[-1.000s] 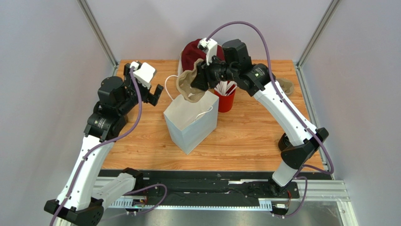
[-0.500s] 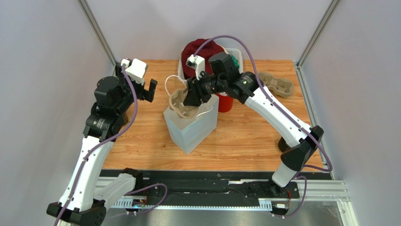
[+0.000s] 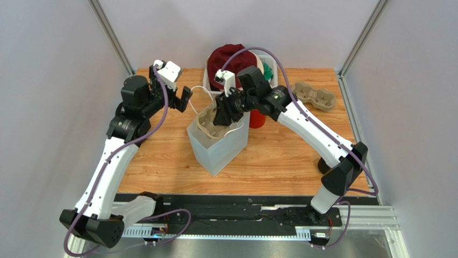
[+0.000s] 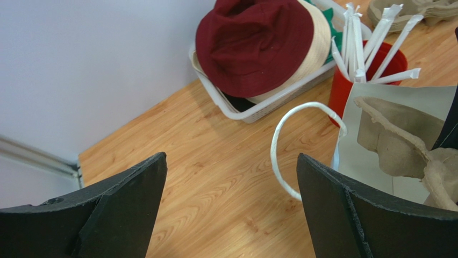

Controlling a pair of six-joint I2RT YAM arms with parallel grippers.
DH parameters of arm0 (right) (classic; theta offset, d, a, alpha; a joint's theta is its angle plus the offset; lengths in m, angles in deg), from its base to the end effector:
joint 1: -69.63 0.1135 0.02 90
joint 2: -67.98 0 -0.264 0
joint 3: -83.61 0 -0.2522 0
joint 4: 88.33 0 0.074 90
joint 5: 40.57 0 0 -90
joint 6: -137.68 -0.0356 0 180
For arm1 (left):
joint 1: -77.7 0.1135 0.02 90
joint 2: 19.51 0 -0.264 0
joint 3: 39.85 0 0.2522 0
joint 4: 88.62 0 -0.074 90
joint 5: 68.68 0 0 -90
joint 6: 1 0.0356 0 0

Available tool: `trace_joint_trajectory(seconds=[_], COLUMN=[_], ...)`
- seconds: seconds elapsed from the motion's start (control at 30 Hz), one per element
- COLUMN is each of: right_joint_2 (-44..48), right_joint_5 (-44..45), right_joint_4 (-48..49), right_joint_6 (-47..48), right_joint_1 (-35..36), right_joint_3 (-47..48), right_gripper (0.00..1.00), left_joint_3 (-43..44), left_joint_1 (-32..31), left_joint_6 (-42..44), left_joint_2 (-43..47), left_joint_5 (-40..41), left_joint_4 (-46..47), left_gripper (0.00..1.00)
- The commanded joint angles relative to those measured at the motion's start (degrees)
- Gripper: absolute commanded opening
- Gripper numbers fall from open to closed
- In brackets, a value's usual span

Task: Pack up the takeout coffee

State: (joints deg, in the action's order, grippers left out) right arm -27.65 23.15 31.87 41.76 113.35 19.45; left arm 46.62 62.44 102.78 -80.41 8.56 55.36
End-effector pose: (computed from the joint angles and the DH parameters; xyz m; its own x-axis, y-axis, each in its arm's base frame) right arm 0.2523 0.2631 0.3959 -0.5475 -0.3956 -0.7374 -0.8142 0.4554 0.3601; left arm 0.2160 -0.0671 0.4333 -0.0589 0.2569 -0.9647 0.4945 0.8469 0.1953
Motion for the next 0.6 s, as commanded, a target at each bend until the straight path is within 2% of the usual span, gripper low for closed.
trace_joint_trajectory(seconds=[0.0, 0.4, 0.5, 0.53, 0.57], right_joint_2=[2.65, 0.28, -0.43, -0.52, -0.6], right_joint_5=[2.37, 7.65, 8.88, 9.23, 9.93], right_joint_4=[1.39, 1.04, 1.3, 1.48, 1.74], right_joint_6=[0.64, -0.15, -0.41, -0.5, -0.5], right_joint_1=[-0.13, -0.13, -0.13, -0.13, -0.04], right_joint_3=[0.31, 1.54, 1.02, 0.84, 0.58], right_gripper=[0.43, 0.44, 0.44, 0.43, 0.43], left_joint_3=[2.79, 0.07, -0.2, -0.28, -0.37], left_joint_1=[0.24, 0.24, 0.15, 0.24, 0.15], left_joint_6=[0.19, -0.24, -0.16, -0.16, -0.07], left_joint_2=[-3.33, -6.07, -6.42, -6.51, -6.59], left_joint_5=[-6.14, -14.75, -16.07, -16.6, -16.69], left_joint_4=[5.21, 8.99, 8.9, 8.81, 8.81], left_gripper=[0.99, 0.98, 0.93, 0.86, 0.83])
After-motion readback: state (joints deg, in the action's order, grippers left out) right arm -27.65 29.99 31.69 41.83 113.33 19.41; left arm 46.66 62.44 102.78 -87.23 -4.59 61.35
